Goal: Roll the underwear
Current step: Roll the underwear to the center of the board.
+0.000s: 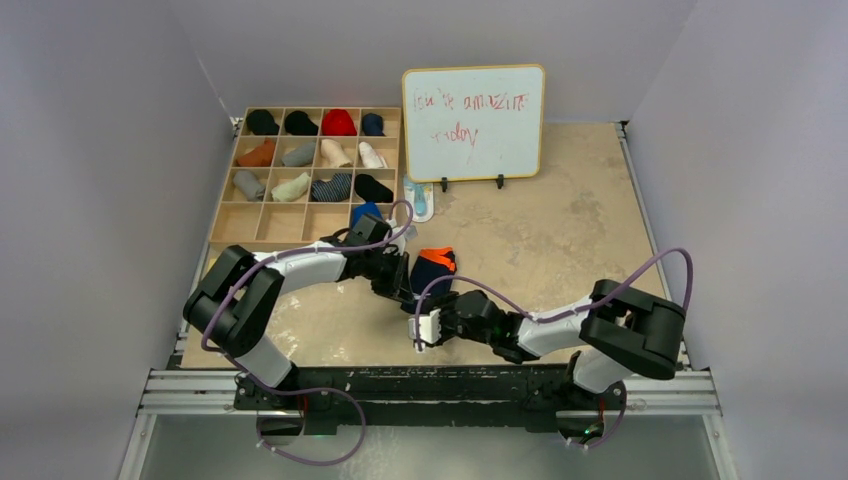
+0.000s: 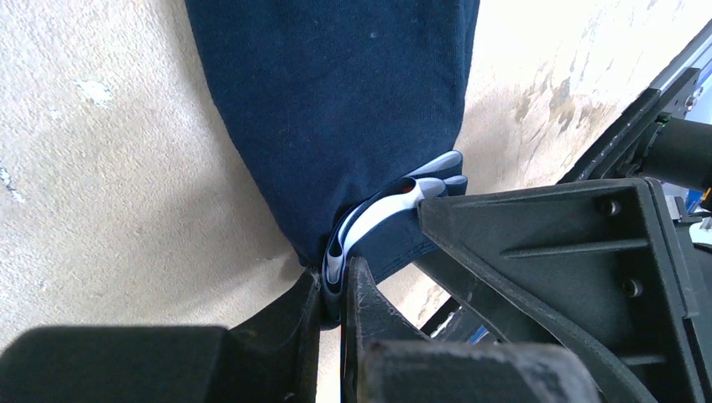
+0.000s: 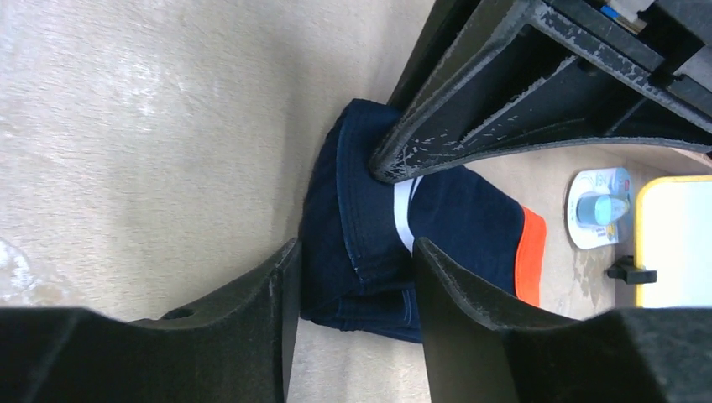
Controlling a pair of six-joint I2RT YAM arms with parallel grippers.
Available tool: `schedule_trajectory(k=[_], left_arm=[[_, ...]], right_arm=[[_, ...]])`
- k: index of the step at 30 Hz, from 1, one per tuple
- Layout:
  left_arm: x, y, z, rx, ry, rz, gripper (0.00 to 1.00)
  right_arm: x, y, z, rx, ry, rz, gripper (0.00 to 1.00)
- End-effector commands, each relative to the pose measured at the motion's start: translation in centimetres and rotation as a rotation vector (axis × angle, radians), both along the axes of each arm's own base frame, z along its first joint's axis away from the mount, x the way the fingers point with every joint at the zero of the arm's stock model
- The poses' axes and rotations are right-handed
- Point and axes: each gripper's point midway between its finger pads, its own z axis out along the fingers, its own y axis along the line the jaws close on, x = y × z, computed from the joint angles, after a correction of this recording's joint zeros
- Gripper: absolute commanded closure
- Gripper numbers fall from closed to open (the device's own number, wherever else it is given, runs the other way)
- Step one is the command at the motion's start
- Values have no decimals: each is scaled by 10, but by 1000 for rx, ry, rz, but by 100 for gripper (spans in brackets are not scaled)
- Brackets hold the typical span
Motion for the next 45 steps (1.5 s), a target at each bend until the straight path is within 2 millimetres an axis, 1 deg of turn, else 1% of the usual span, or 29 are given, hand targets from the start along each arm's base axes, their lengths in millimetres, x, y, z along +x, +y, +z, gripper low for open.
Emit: schedule_trajectory(k=[1, 4, 5, 7, 8, 9, 11, 12, 14, 16, 20, 23, 26, 30, 34, 37, 39, 43, 45], left_arm=[[8, -4, 19, -35, -57, -31, 100], [8, -4, 19, -37, -60, -26, 100], [8, -3, 20, -40, -59, -22, 100], [9, -4, 22, -49, -60, -17, 97], [10, -3, 22, -49, -61, -10, 94], [10, -3, 23, -52, -61, -3, 87], [12, -2, 25, -63, -64, 24, 68], [13, -1, 26, -69, -66, 42, 60], [14, 2, 28, -91, -71, 74, 50], [14, 4, 29, -116, -68, 107, 45], [11, 11, 24, -142, -42, 205, 41], [9, 12, 23, -203, -31, 279, 40], [3, 9, 20, -261, -6, 311, 41], [0, 13, 10, -250, 25, 354, 43], [-5, 22, -5, -256, 74, 487, 43], [-6, 20, -7, -321, 116, 562, 43], [-7, 18, -11, -338, 146, 606, 46], [-12, 9, -20, -328, 184, 629, 49], [-15, 4, -23, -333, 201, 625, 50]], right_arm=[[25, 2, 20, 43, -90, -116, 53], [21, 0, 14, 27, -31, -132, 67], [19, 0, 12, 23, -2, -136, 74], [15, -1, 7, 9, 60, -154, 78], [11, -1, 4, 7, 91, -154, 82], [7, -2, 2, 10, 119, -156, 84], [3, -4, -1, 36, 161, -175, 84], [1, -5, -2, 49, 183, -183, 85], [-4, -5, -4, 69, 217, -185, 85], [-8, -4, -6, 94, 247, -187, 84], [-9, -4, -11, 144, 289, -221, 84], [-11, -5, -14, 181, 325, -246, 83], [-14, -5, -18, 200, 362, -258, 82], [-15, -7, -22, 235, 403, -281, 82], [-15, -7, -24, 244, 416, -281, 81], [-14, -5, -23, 255, 417, -282, 81], [-14, -4, -23, 260, 417, -282, 81], [-14, -4, -24, 259, 416, -282, 81], [-17, -3, -23, 258, 424, -264, 81]])
